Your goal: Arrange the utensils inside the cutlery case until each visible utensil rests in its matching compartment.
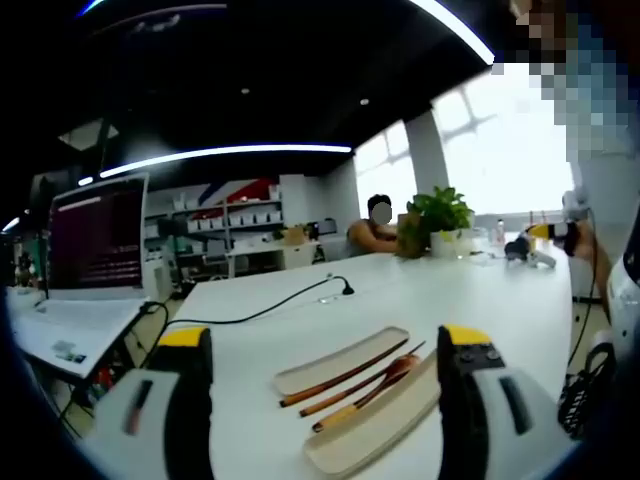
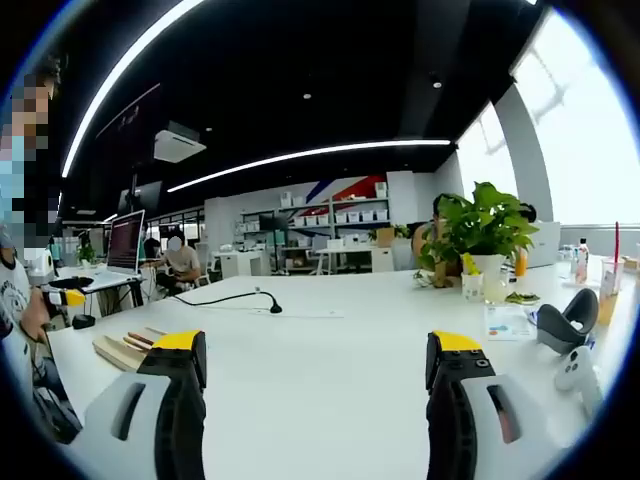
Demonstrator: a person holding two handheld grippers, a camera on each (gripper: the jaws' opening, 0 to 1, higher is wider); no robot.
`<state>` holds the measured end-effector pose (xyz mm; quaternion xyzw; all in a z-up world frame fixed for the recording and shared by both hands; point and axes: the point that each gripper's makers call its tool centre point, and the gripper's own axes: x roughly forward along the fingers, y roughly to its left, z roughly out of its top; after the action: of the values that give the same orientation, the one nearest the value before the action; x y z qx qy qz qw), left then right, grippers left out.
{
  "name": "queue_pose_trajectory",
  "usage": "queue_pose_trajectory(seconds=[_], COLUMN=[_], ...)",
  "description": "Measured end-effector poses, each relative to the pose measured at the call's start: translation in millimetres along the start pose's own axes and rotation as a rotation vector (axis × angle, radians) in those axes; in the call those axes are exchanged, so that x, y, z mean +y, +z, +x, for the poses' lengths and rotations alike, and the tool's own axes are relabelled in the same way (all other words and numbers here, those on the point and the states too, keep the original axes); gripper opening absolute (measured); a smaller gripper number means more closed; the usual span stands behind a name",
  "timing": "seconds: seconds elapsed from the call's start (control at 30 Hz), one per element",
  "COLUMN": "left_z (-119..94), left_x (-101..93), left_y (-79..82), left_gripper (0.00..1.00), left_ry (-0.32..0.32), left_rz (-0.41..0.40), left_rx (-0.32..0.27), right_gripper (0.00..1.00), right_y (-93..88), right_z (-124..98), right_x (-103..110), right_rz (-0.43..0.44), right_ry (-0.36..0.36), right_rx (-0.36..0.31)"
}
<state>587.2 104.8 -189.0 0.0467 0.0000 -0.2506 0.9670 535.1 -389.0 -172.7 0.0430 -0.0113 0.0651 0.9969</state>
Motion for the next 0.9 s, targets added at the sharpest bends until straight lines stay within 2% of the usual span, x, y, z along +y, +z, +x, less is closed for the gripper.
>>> queue_pose_trajectory(seconds=[0.03,0.1,0.2,0.27,0.3,0.33,0.4,0.43,0.53,0.63,0.73,0.8,0.83,0.9], left_z=[1,2,3,5,7,8,11,13,16,26,37,43,45,49], left_x=[-0.4,-1.0,-0.3,-1.1,-1.3,-1.3,-0.3,0.7,6.1,8.0,5.6,4.2,4.0,-0.2], left_y=[-0.2,0.4,5.5,13.4,15.2,16.2,18.4,19.3,24.3,28.5,29.8,25.8,22.5,13.2], left_gripper=[0.99,0.99,0.98,0.96,0.95,0.96,0.96,0.95,0.84,0.87,0.85,0.78,0.76,0.78], left_ry=[-0.003,-0.005,-0.009,-0.024,-0.029,-0.033,-0.031,-0.028,-0.024,-0.044,-0.072,-0.107,-0.119,-0.155], left_rz=[0.000,-0.002,0.001,0.027,0.034,0.042,0.065,0.073,0.092,0.074,0.082,0.122,0.149,0.196], left_rx=[0.002,0.008,0.006,-0.018,-0.012,0.001,0.016,0.020,0.010,0.016,0.033,0.072,0.092,0.144], right_gripper=[0.93,0.93,0.94,0.94,0.94,0.94,0.99,0.99,0.99,0.99,0.99,0.96,0.90,0.79], right_y=[5.3,8.0,11.1,11.9,12.8,15.7,22.1,23.2,27.9,29.0,23.8,17.3,14.2,16.3], right_z=[1,2,9,18,22,26,34,37,47,54,65,71,74,82], right_x=[0,0,0,5,7,8,8,10,24,32,46,61,68,74], right_rz=[0.015,0.007,-0.061,-0.091,-0.089,-0.050,-0.004,-0.005,-0.002,-0.031,-0.084,-0.096,-0.109,-0.126], right_ry=[-0.003,-0.003,-0.005,0.015,0.024,0.018,0.018,0.032,0.096,0.127,0.198,0.259,0.287,0.280], right_rx=[-0.033,-0.027,0.006,0.033,0.038,0.022,-0.013,-0.014,-0.011,0.005,0.038,0.073,0.093,0.094])
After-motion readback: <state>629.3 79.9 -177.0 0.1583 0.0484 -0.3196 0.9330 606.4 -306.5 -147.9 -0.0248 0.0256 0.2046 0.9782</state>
